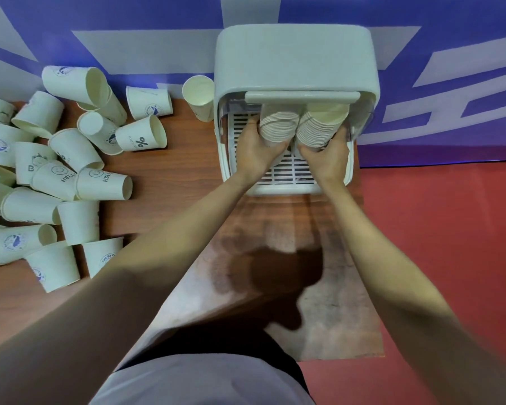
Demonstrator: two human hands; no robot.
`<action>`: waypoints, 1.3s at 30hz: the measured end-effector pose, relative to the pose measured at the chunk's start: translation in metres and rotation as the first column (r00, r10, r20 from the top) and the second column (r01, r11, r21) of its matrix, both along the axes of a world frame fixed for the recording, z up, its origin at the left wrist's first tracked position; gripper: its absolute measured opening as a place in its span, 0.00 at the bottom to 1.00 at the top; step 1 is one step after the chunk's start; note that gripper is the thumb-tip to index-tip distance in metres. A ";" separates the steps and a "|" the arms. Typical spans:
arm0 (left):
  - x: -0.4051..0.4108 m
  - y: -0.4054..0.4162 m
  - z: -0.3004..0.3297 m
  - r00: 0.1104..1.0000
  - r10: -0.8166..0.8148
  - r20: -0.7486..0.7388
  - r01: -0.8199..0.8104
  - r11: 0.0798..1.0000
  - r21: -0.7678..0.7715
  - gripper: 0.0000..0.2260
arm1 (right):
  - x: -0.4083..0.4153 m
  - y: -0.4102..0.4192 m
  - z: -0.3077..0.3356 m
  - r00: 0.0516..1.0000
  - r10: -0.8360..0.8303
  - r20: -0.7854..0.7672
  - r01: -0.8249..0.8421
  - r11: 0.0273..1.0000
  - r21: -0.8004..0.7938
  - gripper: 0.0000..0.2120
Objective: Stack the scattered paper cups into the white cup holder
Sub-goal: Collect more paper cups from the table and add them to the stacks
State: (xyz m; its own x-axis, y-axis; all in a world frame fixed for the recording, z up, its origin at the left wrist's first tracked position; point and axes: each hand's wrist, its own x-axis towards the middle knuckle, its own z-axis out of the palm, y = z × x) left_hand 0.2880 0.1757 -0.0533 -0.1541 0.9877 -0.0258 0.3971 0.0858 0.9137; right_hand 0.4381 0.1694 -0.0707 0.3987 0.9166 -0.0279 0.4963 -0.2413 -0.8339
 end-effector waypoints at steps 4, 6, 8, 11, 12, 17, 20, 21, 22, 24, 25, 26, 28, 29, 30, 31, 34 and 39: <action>0.001 0.003 -0.002 0.998 -0.009 0.058 0.006 0.998 0.059 0.27 | -0.002 0.008 -0.004 0.999 -0.035 -0.001 0.035 0.999 0.034 0.33; 0.003 0.003 -0.005 0.997 -0.010 0.079 0.003 0.996 0.085 0.27 | -0.002 0.010 -0.006 0.999 -0.040 0.008 0.040 0.998 0.048 0.30; 0.006 0.005 -0.009 0.994 0.001 0.106 -0.010 0.996 0.088 0.28 | -0.003 0.011 -0.008 0.999 -0.049 0.020 0.047 0.996 0.071 0.29; 0.010 0.010 -0.017 0.990 0.015 0.142 -0.025 0.997 0.068 0.30 | -0.003 0.014 -0.012 0.996 -0.079 0.045 0.075 0.993 0.092 0.32; 0.011 0.011 -0.020 0.988 0.013 0.153 -0.022 0.998 0.056 0.30 | -0.003 0.014 -0.013 0.995 -0.082 0.053 0.077 0.993 0.092 0.32; 0.015 0.016 -0.032 0.988 0.013 0.151 -0.016 1.000 0.022 0.30 | 0.000 0.015 -0.018 0.995 -0.072 0.075 0.066 0.995 0.081 0.32; 0.019 0.022 -0.037 0.992 0.021 0.126 -0.018 1.000 -0.022 0.28 | 0.002 0.017 -0.022 0.996 -0.053 0.078 0.050 0.998 0.048 0.30; 0.020 0.025 -0.038 0.994 0.023 0.111 -0.018 0.999 -0.046 0.27 | 0.002 0.018 -0.023 0.995 -0.057 0.081 0.054 0.998 0.041 0.30; 0.021 0.026 -0.041 0.995 0.026 0.096 -0.020 0.998 -0.062 0.26 | 0.001 0.020 -0.022 0.994 -0.063 0.086 0.060 0.997 0.045 0.30; 0.024 0.029 -0.046 0.997 0.027 0.078 -0.022 0.997 -0.072 0.23 | 0.002 0.022 -0.024 0.993 -0.071 0.097 0.065 0.996 0.061 0.30; 0.024 0.031 -0.048 0.997 0.033 0.075 -0.027 0.997 -0.072 0.22 | 0.002 0.024 -0.025 0.992 -0.073 0.100 0.067 0.996 0.065 0.29; 0.025 0.032 -0.050 0.997 0.041 0.070 -0.036 0.997 -0.071 0.22 | 0.002 0.025 -0.025 0.992 -0.074 0.103 0.069 0.996 0.059 0.28; 0.026 0.033 -0.052 0.996 0.056 0.063 -0.052 0.997 -0.064 0.21 | 0.003 0.027 -0.025 0.991 -0.078 0.112 0.072 0.996 0.056 0.28; 0.026 0.033 -0.051 0.996 0.060 0.064 -0.056 0.997 -0.058 0.21 | 0.003 0.029 -0.026 0.990 -0.078 0.116 0.072 0.996 0.054 0.29; 0.027 0.033 -0.051 0.996 0.061 0.066 -0.057 0.997 -0.052 0.21 | 0.003 0.030 -0.025 0.990 -0.080 0.117 0.075 0.996 0.051 0.31; 0.027 0.033 -0.051 0.996 0.062 0.066 -0.059 0.997 -0.051 0.21 | 0.003 0.030 -0.025 0.990 -0.081 0.119 0.076 0.996 0.045 0.32; 0.025 0.031 -0.046 0.997 0.066 0.049 -0.062 0.995 -0.081 0.23 | 0.003 0.030 -0.025 0.990 -0.077 0.120 0.077 0.997 0.007 0.32; 0.020 0.018 -0.027 0.997 0.021 -0.068 -0.035 0.976 -0.215 0.35 | 0.000 0.019 -0.015 0.984 -0.006 0.181 0.029 0.992 -0.126 0.38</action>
State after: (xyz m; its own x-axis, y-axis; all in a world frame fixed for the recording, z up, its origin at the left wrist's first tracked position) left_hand 0.3084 0.1941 -0.0802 -0.1904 0.9550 -0.2275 0.4495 0.2908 0.8446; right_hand 0.4385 0.1881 -0.0853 0.4240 0.9029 -0.0703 0.6298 -0.3498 -0.6935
